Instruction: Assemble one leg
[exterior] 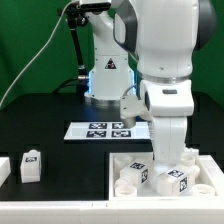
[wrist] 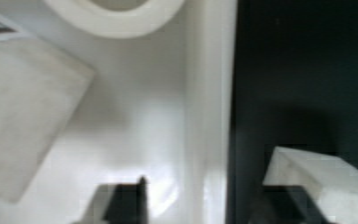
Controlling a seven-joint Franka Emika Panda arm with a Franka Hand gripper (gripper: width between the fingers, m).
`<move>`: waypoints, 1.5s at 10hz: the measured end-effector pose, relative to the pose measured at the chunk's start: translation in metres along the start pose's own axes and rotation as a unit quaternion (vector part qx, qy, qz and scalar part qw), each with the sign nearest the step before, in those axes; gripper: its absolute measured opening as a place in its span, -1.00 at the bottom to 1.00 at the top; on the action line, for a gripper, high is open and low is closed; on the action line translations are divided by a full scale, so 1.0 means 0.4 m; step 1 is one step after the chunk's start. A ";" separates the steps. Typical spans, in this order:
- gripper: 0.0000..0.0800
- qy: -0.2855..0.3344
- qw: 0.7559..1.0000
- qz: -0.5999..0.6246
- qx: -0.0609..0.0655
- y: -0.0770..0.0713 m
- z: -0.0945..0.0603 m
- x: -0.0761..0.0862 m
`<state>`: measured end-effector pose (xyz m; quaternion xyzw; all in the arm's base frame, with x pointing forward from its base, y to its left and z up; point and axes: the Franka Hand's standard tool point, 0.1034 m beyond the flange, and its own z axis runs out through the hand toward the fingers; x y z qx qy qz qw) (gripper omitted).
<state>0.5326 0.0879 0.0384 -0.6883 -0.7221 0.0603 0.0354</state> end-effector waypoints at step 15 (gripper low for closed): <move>0.62 0.010 0.894 0.444 -0.053 0.084 -0.141 -0.378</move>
Offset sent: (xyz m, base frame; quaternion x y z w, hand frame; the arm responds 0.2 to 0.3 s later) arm 0.0053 -0.0699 0.0431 -0.0481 0.0216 0.1214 0.9912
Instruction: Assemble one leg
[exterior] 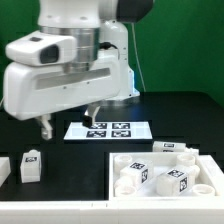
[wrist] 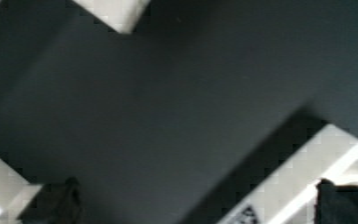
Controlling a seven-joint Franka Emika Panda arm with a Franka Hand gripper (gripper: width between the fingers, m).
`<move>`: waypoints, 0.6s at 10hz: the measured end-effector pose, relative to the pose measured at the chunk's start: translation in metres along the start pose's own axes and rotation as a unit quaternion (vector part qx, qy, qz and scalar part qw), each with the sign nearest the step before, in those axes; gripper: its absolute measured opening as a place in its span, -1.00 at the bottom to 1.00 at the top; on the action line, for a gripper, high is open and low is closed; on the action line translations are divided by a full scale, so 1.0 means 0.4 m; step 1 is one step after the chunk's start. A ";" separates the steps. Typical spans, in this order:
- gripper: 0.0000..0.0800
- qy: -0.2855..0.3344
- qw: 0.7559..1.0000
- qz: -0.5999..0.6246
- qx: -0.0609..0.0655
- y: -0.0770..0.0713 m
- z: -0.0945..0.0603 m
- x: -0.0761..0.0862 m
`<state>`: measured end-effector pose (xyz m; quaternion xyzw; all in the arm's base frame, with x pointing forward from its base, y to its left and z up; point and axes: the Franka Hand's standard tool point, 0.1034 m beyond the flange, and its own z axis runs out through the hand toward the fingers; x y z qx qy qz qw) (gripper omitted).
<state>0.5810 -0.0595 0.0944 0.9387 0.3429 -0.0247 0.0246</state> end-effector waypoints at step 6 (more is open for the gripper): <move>0.62 0.007 0.987 0.162 0.012 -0.014 0.000 0.013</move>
Offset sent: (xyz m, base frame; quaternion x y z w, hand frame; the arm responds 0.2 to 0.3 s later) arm 0.0000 0.0000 0.0000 0.0000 0.0000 0.1938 0.9810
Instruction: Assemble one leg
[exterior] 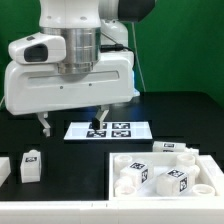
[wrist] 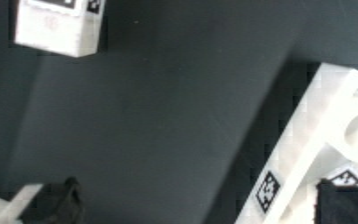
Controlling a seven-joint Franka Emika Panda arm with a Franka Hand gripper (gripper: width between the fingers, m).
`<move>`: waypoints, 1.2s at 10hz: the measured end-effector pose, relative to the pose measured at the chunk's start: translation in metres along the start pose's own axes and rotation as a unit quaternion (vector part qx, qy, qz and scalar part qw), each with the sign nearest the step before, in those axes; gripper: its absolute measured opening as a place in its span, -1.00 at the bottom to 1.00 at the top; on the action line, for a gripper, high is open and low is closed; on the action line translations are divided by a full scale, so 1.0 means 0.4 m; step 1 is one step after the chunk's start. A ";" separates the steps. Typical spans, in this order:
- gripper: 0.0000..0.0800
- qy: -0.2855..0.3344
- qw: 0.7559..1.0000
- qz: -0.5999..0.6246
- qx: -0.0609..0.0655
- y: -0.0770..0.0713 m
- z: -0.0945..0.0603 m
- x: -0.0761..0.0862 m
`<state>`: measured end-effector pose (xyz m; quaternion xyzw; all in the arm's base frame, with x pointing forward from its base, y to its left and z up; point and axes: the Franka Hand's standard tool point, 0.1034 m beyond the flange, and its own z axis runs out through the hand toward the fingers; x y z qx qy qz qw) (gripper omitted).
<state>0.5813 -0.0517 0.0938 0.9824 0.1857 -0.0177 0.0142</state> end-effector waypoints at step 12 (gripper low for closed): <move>0.62 -0.121 0.990 0.056 0.056 0.132 0.039 0.011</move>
Offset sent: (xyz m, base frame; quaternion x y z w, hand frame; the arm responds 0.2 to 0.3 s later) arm 0.0240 -0.0351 -0.0163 0.0132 0.0173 0.1345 0.9907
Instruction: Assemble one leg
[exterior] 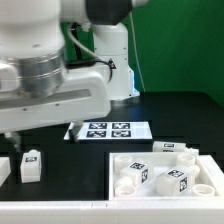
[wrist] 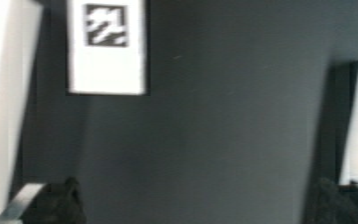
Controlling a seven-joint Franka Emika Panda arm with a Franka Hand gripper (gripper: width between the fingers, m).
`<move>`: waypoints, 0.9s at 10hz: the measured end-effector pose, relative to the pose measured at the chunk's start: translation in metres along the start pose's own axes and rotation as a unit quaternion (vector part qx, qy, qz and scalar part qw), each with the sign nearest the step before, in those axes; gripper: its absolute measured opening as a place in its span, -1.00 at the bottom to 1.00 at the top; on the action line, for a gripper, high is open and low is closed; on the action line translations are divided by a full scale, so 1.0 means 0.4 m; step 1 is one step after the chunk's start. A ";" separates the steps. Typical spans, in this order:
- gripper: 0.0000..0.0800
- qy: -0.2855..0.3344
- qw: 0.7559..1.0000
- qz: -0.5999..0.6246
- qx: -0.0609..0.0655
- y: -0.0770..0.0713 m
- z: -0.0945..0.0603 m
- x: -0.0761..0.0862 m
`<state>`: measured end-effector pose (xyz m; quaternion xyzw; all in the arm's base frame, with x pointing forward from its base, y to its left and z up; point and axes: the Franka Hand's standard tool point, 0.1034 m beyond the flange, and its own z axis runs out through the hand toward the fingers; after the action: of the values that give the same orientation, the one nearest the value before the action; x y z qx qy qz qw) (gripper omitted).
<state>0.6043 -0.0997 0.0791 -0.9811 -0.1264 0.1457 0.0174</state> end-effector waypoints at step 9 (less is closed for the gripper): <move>0.62 -0.084 0.996 0.010 0.000 0.043 0.011 0.006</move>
Offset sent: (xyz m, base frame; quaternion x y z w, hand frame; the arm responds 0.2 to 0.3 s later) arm 0.0000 0.0000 0.0000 0.0000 0.0000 0.0000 1.0000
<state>0.6093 -0.1158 0.0730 -0.9666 -0.1172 0.2278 0.0053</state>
